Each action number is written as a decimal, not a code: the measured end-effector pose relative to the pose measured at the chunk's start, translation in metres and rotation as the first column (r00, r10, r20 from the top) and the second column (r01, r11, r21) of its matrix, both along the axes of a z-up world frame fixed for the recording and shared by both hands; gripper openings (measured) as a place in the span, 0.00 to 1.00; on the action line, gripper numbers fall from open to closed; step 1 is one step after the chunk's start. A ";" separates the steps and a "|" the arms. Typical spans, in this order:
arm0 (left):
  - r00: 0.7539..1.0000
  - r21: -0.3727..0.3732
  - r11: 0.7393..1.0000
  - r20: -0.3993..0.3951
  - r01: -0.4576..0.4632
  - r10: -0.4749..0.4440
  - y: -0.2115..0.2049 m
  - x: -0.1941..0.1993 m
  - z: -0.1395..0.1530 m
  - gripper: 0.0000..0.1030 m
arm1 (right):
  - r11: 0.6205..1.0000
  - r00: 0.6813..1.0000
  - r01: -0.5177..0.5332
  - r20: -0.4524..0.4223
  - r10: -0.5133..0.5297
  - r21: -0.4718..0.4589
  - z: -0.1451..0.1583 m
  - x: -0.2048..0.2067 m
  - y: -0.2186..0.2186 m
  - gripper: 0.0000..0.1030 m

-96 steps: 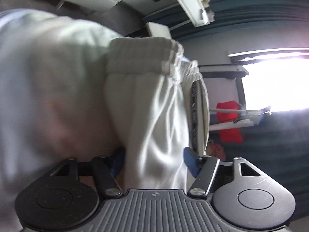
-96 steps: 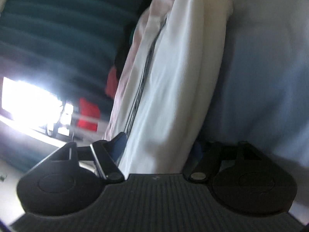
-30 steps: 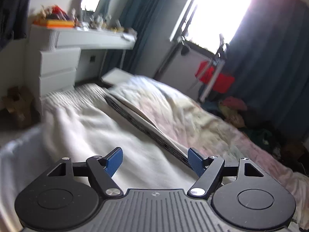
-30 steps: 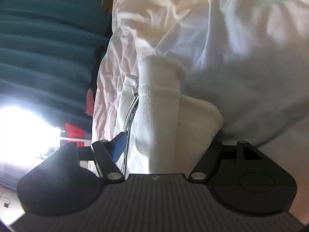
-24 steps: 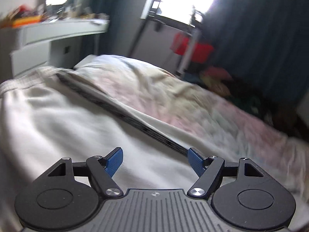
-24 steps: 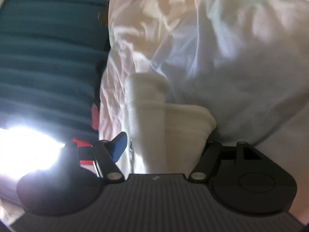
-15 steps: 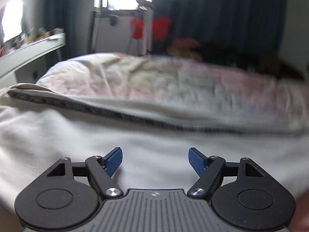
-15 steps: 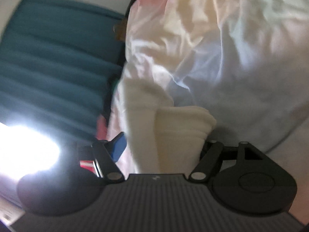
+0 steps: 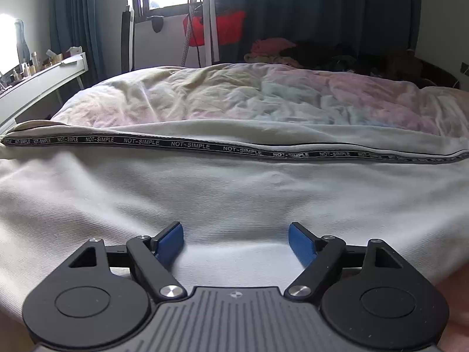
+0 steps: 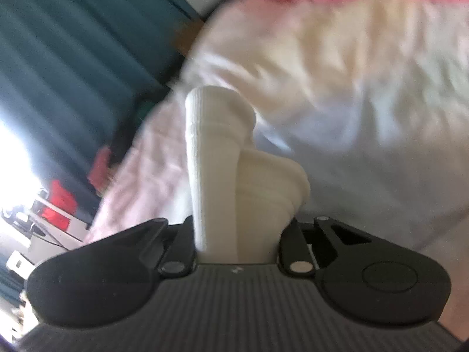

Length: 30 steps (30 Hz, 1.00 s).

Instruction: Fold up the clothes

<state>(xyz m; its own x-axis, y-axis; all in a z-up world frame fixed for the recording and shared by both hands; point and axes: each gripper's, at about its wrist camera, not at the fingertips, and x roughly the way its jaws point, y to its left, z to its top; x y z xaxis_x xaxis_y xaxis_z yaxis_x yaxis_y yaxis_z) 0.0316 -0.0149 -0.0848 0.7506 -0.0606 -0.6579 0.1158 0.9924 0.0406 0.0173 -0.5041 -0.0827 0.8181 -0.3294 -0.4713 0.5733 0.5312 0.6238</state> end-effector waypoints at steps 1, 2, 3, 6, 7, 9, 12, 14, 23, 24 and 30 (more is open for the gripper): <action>1.000 -0.008 1.000 0.000 0.000 0.000 0.001 0.000 0.001 0.79 | 0.998 1.000 -0.027 0.012 0.028 -0.065 0.012 0.002 0.011 0.15; 1.000 -0.016 1.000 0.001 -0.003 0.003 0.003 0.000 0.003 0.78 | 0.990 0.998 -0.052 0.022 0.056 -0.130 0.024 0.004 0.023 0.15; 1.000 -0.025 1.000 0.002 -0.007 0.007 0.005 0.000 0.004 0.78 | 0.974 0.996 -0.083 0.021 0.090 -0.211 0.036 0.007 0.039 0.15; 1.000 -0.057 0.998 0.013 -0.026 0.026 0.012 0.001 0.012 0.77 | 0.873 0.977 -0.185 0.006 0.211 -0.451 0.065 0.011 0.100 0.15; 0.999 -0.065 0.998 0.024 -0.026 0.028 0.014 0.001 0.018 0.74 | 0.830 0.967 -0.218 0.001 0.254 -0.514 0.070 0.011 0.122 0.15; 0.996 -0.073 0.997 0.086 -0.025 0.031 0.022 0.000 0.037 0.74 | 0.734 0.940 -0.278 -0.019 0.340 -0.620 0.078 0.011 0.166 0.15; 0.981 -0.112 0.992 0.176 -0.058 0.077 0.039 -0.005 0.062 0.79 | 0.568 0.870 -0.389 -0.088 0.485 -0.725 0.067 0.007 0.237 0.15; 0.978 -0.168 0.983 0.180 -0.077 0.108 0.052 -0.005 0.071 0.79 | 0.418 0.801 -0.471 -0.178 0.571 -0.777 0.046 0.005 0.283 0.15; 0.973 -0.268 0.951 0.123 -0.156 0.194 0.082 -0.001 0.074 0.79 | 0.061 0.568 -0.715 -0.528 0.631 -0.696 -0.033 0.002 0.364 0.15; 0.973 -0.273 0.950 0.125 -0.154 0.193 0.082 0.000 0.074 0.79 | 0.078 0.577 -0.705 -0.506 0.641 -0.705 -0.027 -0.002 0.365 0.15; 0.973 -0.303 0.943 0.134 -0.140 0.187 0.086 0.003 0.075 0.79 | 0.054 0.531 -0.676 -0.435 0.728 -0.735 -0.002 -0.023 0.396 0.15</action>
